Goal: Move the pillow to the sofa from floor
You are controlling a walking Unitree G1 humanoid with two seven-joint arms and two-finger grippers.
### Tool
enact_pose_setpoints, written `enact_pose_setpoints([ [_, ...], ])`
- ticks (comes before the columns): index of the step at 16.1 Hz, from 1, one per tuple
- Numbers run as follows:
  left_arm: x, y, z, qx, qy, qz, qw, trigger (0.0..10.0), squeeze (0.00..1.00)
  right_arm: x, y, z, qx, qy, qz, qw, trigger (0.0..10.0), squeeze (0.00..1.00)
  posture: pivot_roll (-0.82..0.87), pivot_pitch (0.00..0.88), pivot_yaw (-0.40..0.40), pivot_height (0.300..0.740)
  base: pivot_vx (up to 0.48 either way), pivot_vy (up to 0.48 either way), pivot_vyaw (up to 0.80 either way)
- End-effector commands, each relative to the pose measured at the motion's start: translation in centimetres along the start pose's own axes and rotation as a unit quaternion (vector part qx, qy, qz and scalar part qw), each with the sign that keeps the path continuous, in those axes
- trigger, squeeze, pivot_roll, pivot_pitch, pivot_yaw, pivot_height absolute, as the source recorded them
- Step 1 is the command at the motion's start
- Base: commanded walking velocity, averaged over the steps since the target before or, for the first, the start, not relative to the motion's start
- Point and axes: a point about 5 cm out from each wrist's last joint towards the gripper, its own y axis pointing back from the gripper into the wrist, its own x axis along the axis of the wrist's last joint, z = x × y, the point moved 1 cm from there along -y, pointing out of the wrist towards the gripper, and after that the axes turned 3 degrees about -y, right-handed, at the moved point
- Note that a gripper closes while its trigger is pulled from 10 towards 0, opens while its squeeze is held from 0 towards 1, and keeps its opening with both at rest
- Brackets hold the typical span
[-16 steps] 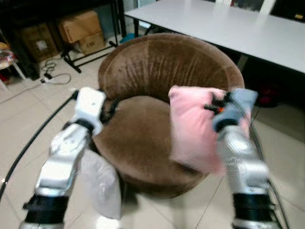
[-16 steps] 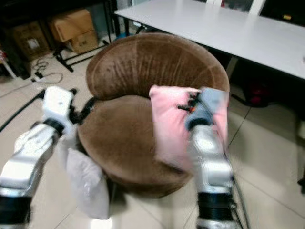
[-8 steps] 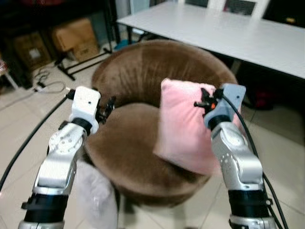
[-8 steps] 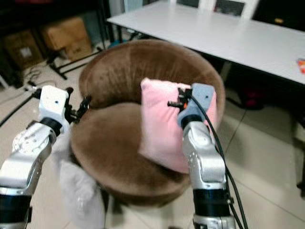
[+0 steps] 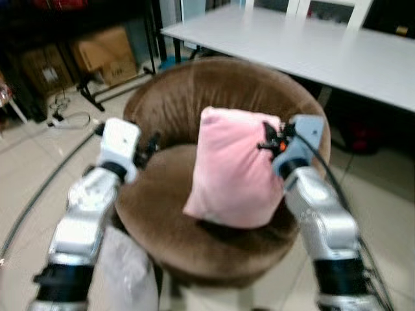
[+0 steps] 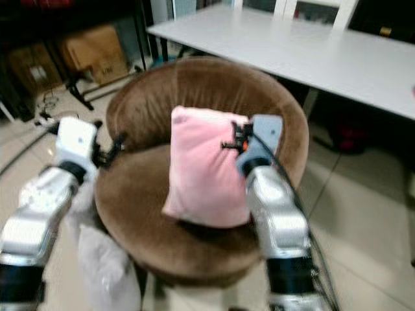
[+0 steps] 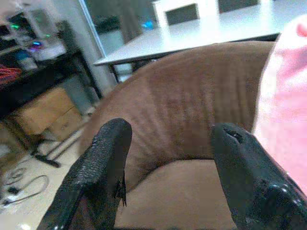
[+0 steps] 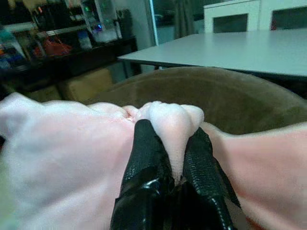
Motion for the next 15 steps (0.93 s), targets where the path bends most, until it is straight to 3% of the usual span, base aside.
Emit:
enact_pose_setpoints([
  [1,0.0,0.4,-0.7,0.01,-0.009,-0.001,1.0,10.0,0.0,1.7,-0.2,-1.6,0.032,0.004,0.035,0.999,10.0,0.0,-0.08,0.0,0.01,0.74,0.296,0.0,0.8],
  [15,-0.4,0.8,-0.4,0.003,-0.012,-0.005,1.0,10.0,0.0,0.5,-0.3,-1.5,0.039,0.052,0.002,0.998,10.0,0.0,-0.07,0.0,-0.006,0.74,0.293,0.0,0.0],
])
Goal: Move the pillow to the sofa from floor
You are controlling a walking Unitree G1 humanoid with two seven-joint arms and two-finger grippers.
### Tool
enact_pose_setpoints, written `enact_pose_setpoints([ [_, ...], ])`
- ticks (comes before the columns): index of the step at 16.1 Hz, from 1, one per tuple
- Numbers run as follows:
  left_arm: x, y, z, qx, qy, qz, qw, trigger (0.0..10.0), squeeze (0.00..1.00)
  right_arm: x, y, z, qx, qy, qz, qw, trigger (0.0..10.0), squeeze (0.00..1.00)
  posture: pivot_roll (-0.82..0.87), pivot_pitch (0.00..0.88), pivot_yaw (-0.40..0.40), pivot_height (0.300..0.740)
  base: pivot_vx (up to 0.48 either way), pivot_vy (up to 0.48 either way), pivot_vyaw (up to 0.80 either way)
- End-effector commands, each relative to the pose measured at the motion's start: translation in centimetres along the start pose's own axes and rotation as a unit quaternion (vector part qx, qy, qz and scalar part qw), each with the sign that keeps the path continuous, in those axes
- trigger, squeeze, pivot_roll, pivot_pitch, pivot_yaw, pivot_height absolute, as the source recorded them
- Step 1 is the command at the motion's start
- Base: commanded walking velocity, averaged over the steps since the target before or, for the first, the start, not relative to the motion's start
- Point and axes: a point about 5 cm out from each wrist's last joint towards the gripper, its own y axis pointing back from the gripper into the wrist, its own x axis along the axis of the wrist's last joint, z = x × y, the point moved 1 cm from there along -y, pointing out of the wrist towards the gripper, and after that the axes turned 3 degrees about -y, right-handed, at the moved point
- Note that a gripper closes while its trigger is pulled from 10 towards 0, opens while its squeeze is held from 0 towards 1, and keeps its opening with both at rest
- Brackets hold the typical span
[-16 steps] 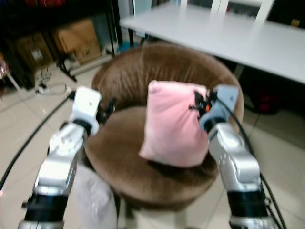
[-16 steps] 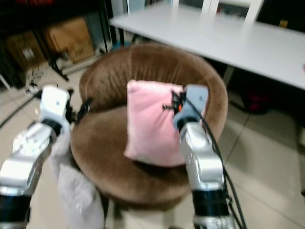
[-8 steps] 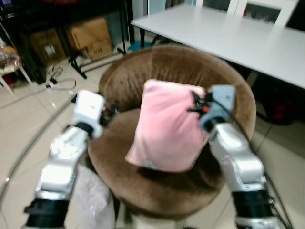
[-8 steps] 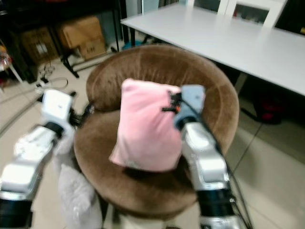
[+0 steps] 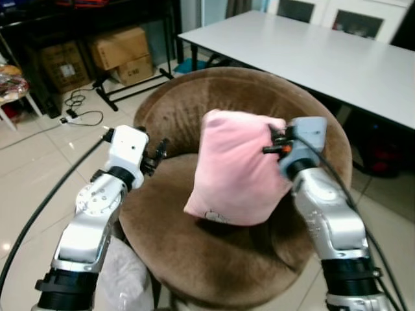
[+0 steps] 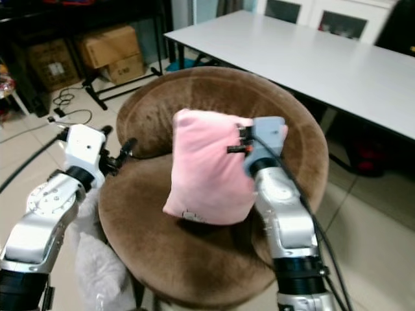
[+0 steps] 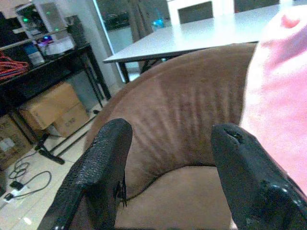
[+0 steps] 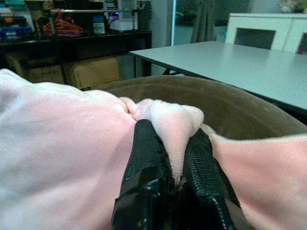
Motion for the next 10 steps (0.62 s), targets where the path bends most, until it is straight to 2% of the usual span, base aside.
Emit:
enact_pose_setpoints([
  [1,0.0,0.0,-0.3,-0.002,-0.005,0.002,1.0,10.0,0.0,-0.1,-0.3,-1.3,0.026,0.016,-0.011,0.999,10.0,0.0,-0.07,0.0,-0.006,0.74,0.0,0.0,0.0],
  [4,-0.4,-0.5,0.6,-0.049,-0.018,-0.006,0.999,10.0,0.0,-0.5,-0.5,-1.7,0.036,0.018,-0.021,0.999,10.0,0.0,-0.05,0.0,-0.014,0.74,0.0,0.0,0.0],
  [5,-0.1,-1.0,0.7,-0.086,0.011,0.002,0.996,10.0,1.0,-0.4,-0.6,-2.0,0.048,0.024,-0.021,0.998,10.0,0.0,-0.06,0.0,-0.01,0.74,0.0,0.0,0.0],
  [7,0.1,-1.9,0.7,-0.137,-0.009,0.0,0.99,10.0,1.0,-0.3,-0.6,-2.3,0.065,0.036,-0.02,0.997,10.0,0.0,-0.05,0.0,-0.01,0.74,0.0,0.0,0.0],
  [8,0.8,-2.9,0.5,-0.172,-0.012,0.005,0.985,10.0,1.0,-0.4,-0.7,-2.7,0.08,0.056,-0.025,0.995,10.0,0.0,-0.05,0.0,-0.01,0.74,0.0,0.0,0.0],
  [9,1.4,-3.7,0.6,-0.191,0.004,0.011,0.981,10.0,1.0,-0.3,-0.8,-3.0,0.095,0.071,-0.023,0.993,10.0,0.0,-0.05,0.0,-0.011,0.74,0.0,0.0,0.0],
  [10,1.5,-3.9,0.6,-0.198,0.012,0.013,0.98,10.0,1.0,-0.2,-0.8,-3.1,0.099,0.075,-0.022,0.992,10.0,0.0,-0.05,0.0,-0.011,0.74,0.0,0.0,0.0],
])
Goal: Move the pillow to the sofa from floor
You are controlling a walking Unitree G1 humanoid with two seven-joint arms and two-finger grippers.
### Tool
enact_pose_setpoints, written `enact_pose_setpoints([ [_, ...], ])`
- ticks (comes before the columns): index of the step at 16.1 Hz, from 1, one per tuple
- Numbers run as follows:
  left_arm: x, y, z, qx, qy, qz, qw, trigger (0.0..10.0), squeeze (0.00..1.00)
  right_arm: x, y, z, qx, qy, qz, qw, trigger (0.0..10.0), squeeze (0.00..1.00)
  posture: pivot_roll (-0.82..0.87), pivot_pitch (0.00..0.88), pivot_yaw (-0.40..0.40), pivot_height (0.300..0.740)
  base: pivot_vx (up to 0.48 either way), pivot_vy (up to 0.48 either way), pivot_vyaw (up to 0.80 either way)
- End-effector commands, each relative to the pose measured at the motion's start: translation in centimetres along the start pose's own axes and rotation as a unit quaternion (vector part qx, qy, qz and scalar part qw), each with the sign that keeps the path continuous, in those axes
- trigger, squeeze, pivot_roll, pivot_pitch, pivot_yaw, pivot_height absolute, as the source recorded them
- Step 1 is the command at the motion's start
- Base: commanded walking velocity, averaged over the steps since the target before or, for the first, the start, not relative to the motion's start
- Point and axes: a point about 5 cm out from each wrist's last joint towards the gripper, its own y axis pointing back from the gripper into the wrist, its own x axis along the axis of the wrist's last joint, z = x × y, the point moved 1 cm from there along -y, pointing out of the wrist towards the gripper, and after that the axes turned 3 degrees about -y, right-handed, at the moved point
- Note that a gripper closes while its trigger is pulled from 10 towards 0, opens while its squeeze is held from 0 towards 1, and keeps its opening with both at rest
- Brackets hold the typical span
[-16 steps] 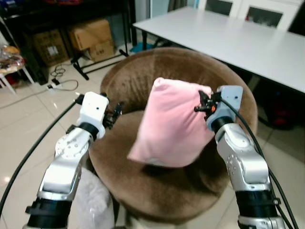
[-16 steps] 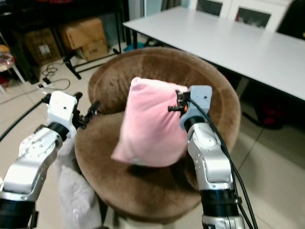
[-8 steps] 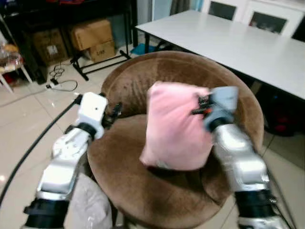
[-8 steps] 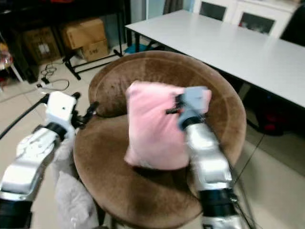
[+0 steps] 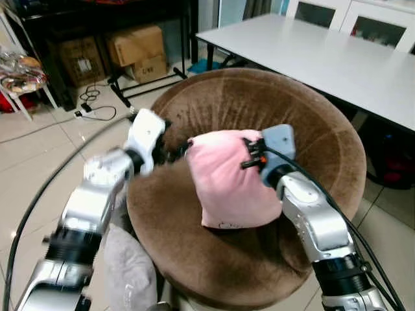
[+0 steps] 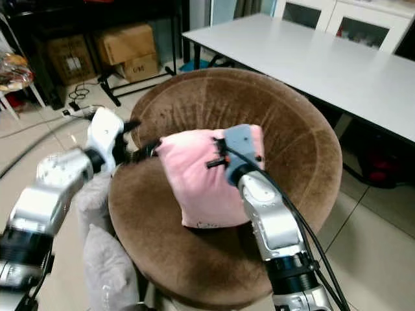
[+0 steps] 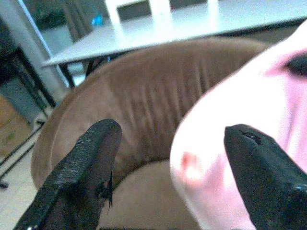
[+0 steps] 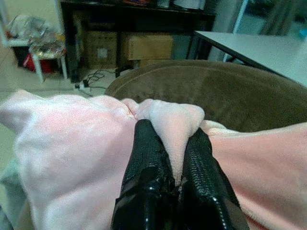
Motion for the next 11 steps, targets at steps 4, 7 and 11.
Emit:
enact_pose_setpoints([
  [4,1.3,-3.0,0.4,-0.11,0.077,0.026,0.991,10.0,1.0,1.6,-0.4,-1.2,0.051,0.06,0.021,0.997,10.0,0.0,-0.07,0.0,-0.006,0.74,0.0,0.0,0.0],
  [7,0.3,-4.2,0.1,-0.148,0.121,-0.016,0.981,10.0,1.0,2.0,-0.1,-1.9,0.079,0.087,0.025,0.993,10.0,0.0,-0.08,0.0,0.006,0.74,0.0,0.0,0.0],
  [11,1.1,-4.9,2.1,-0.24,0.233,0.011,0.942,10.0,0.43,2.2,-0.2,-1.8,0.069,0.099,0.023,0.992,10.0,0.0,-0.1,0.0,0.022,0.74,0.0,0.0,0.0],
])
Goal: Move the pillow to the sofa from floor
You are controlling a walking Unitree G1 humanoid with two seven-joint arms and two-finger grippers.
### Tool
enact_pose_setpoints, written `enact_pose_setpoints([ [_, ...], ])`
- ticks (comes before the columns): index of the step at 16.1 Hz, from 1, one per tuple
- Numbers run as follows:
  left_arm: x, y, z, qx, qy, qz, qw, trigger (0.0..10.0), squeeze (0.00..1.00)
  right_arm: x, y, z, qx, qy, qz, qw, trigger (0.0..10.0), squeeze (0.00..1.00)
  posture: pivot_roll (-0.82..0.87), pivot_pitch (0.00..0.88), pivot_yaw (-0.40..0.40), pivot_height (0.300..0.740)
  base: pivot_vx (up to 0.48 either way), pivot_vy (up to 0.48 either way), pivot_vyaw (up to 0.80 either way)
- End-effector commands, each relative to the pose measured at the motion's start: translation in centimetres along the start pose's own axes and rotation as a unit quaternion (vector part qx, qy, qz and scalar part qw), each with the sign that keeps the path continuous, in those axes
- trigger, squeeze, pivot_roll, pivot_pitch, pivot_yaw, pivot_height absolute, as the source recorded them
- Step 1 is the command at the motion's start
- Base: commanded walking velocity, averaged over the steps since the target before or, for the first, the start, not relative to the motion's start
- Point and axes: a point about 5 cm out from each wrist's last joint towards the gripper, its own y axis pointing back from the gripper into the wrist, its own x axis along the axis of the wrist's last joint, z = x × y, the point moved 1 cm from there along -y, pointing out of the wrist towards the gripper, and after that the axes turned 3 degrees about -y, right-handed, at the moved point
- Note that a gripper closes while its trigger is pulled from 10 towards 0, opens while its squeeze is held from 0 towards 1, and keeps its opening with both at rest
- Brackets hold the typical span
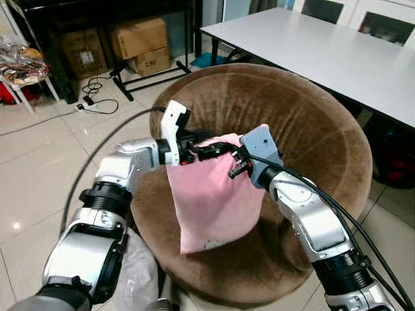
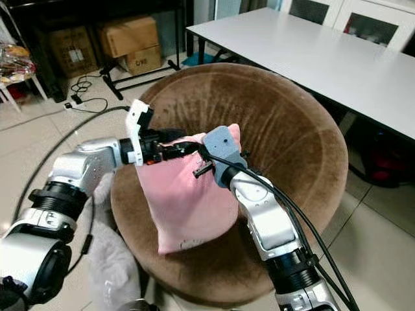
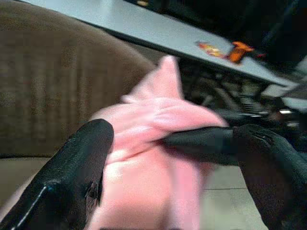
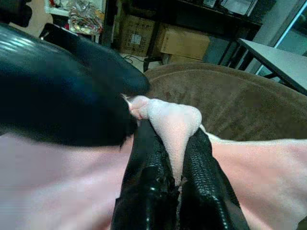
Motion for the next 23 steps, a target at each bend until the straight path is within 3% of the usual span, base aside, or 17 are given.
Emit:
enact_pose_setpoints([
  [1,0.3,-0.4,0.7,-0.022,0.004,-0.016,1.0,10.0,0.0,1.7,0.0,0.2,-0.004,0.017,0.025,1.0,10.0,0.0,-0.1,0.0,0.023,0.74,0.0,0.0,0.0],
  [2,-1.0,-0.2,0.7,-0.011,-0.014,-0.071,0.997,10.0,0.0,1.6,0.0,0.2,-0.002,0.017,0.024,1.0,10.0,0.0,-0.1,0.0,0.023,0.74,0.0,0.0,0.0],
  [4,-3.3,0.6,-0.4,0.066,-0.076,-0.187,0.977,10.0,0.0,1.4,-0.1,0.1,0.0,0.015,0.02,1.0,10.0,0.0,-0.1,0.0,0.023,0.74,0.0,0.0,0.0],
  [7,-3.1,0.8,-1.3,0.145,-0.086,-0.179,0.969,10.0,0.0,1.2,-0.1,0.2,-0.003,0.005,0.014,1.0,10.0,0.0,-0.09,0.0,0.012,0.74,0.0,0.0,0.0],
  [11,-5.2,0.4,-0.6,0.133,-0.065,-0.184,0.972,10.0,0.0,1.0,-0.2,0.2,-0.006,0.002,0.007,1.0,10.0,0.0,-0.09,0.0,0.005,0.74,0.0,0.0,0.0],
  [12,-6.0,0.3,-0.8,0.143,-0.067,-0.189,0.969,8.5,0.0,1.0,-0.1,0.3,-0.008,0.002,0.006,1.0,10.0,0.0,-0.1,0.0,0.007,0.74,0.0,0.0,0.0],
  [13,-6.0,0.1,-0.9,0.148,-0.069,-0.183,0.969,4.6,0.0,1.0,-0.1,0.4,-0.009,0.001,0.006,1.0,10.0,0.0,-0.1,0.0,0.007,0.74,0.0,0.0,0.0],
  [14,-5.8,0.0,-0.9,0.152,-0.07,-0.175,0.97,2.7,0.0,1.0,-0.1,0.4,-0.01,0.001,0.006,1.0,10.0,0.0,-0.1,0.0,0.007,0.74,0.0,0.0,0.0],
  [15,-5.7,-0.1,-0.9,0.153,-0.07,-0.171,0.971,0.0,0.0,1.0,0.0,0.4,-0.01,-0.001,0.005,1.0,10.0,0.0,-0.1,0.0,0.007,0.74,0.0,0.0,0.0],
  [23,-6.5,0.1,-1.1,0.16,-0.077,-0.178,0.968,0.0,0.0,0.0,0.0,0.3,-0.005,-0.025,-0.009,1.0,10.0,0.0,-0.1,0.0,0.005,0.74,0.0,0.0,0.0],
])
